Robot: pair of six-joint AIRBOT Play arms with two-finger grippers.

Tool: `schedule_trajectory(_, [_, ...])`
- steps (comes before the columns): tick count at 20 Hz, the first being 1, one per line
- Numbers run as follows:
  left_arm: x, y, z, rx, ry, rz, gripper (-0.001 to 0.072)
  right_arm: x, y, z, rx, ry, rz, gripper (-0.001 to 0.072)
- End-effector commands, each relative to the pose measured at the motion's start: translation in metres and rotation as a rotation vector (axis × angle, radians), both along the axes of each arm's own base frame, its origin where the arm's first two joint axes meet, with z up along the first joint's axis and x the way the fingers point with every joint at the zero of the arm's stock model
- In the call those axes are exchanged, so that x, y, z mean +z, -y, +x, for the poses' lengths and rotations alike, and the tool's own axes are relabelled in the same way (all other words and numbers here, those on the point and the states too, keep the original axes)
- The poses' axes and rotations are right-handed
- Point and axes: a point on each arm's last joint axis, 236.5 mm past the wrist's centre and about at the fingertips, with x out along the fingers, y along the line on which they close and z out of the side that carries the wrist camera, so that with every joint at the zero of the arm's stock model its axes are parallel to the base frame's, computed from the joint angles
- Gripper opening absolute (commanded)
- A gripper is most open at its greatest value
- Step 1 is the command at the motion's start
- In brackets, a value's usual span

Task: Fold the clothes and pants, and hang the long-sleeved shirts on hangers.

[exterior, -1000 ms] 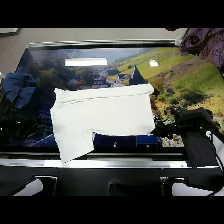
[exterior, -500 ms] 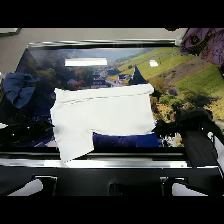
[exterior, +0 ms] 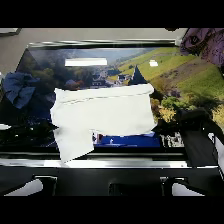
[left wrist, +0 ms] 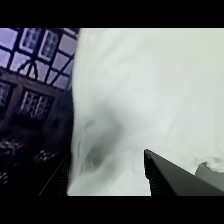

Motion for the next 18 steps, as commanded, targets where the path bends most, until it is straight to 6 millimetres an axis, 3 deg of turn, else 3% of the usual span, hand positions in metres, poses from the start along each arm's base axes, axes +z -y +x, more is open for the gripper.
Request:
schedule_trajectory(1, [-0.007,0.005,-0.012,-0.01,-0.036,-0.012,0.053,0.0,0.0,0.001,0.001,0.003,-0.001,0.0033])
schedule_trajectory(3, [-0.012,0.009,-0.018,-0.009,-0.053,-0.021,0.0514,0.0,0.0,0.001,0.001,0.003,-0.001,0.0033])
schedule_trajectory(4, [-0.014,0.01,-0.021,-0.009,-0.059,-0.024,0.0445,0.0,0.0,0.001,0.001,0.003,-0.001,0.0033])
schedule_trajectory(5, [-0.016,0.01,-0.022,-0.006,-0.063,-0.023,0.0422,0.0,0.0,0.001,0.001,0.004,-0.001,0.0033])
schedule_trajectory(6, [-0.017,0.01,-0.023,-0.002,-0.065,-0.019,0.0344,0.0,0.0,0.001,0.001,0.004,-0.001,0.0033])
schedule_trajectory(7, [-0.018,0.009,-0.022,-0.001,-0.061,-0.015,0.0178,0.0,0.0,0.001,0.001,0.004,-0.001,0.0033])
schedule_trajectory(8, [-0.018,0.008,-0.021,0.002,-0.059,-0.01,0.0065,0.0,0.0,0.001,0.001,0.003,0.0,0.0033])
schedule_trajectory(9, [-0.018,0.007,-0.02,0.004,-0.056,-0.008,0.0022,0.001,0.0,0.001,0.001,0.004,-0.001,0.0033])
schedule_trajectory(12, [-0.01,0.004,-0.011,0.01,-0.032,-0.003,0.002,0.012,0.001,0.007,-0.003,0.046,-0.008,0.0032])
schedule_trajectory(14, [0.009,0.002,0.01,0.027,0.03,-0.019,0.0018,0.033,0.005,0.024,-0.005,0.119,-0.026,0.0032])
schedule_trajectory(16, [0.043,0.003,0.037,0.007,0.109,-0.011,0.0018,0.067,0.006,0.052,0.013,0.229,-0.052,0.0031])
schedule_trajectory(18, [0.097,0.008,0.073,-0.042,0.23,0.028,0.0017,0.117,-0.007,0.088,0.064,0.366,-0.085,0.0031])
